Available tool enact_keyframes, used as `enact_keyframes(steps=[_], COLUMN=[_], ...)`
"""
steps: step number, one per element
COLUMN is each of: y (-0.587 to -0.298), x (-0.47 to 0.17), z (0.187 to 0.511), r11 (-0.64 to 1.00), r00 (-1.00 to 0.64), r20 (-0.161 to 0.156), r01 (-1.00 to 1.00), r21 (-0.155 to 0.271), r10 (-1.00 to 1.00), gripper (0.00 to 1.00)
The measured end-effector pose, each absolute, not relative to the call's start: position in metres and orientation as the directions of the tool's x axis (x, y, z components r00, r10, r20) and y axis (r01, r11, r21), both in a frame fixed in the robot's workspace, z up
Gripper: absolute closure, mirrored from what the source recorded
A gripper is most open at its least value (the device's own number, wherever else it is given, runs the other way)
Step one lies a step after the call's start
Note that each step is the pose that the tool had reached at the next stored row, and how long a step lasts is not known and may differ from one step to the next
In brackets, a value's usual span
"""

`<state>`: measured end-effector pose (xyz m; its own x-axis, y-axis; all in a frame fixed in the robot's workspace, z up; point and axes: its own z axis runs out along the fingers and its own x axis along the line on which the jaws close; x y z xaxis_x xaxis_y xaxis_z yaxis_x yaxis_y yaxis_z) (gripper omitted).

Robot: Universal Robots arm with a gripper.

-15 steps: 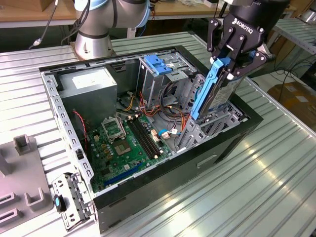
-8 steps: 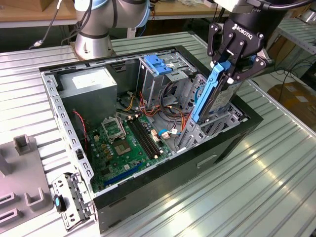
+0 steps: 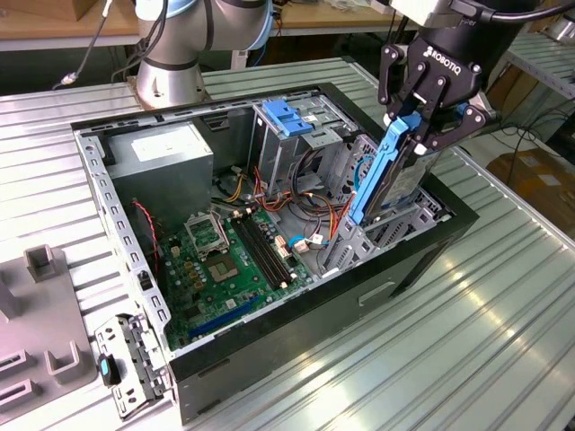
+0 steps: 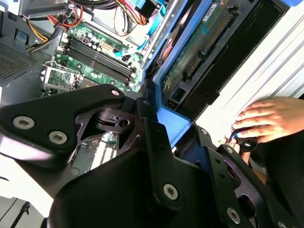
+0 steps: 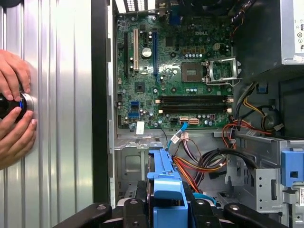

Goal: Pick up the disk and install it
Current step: 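Insert the disk into the insertion slot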

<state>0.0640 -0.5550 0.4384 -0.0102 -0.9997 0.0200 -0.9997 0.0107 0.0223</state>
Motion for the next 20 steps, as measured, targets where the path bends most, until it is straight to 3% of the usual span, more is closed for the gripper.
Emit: enact_keyframes(steps=[20], y=[-0.556], x=[0.064], z=[0.424], r11=[0.005], r00=[-0.005], r20=[0.017], r01=[-1.0], r21=[0.022], r10=[-1.0], gripper=[0.63])
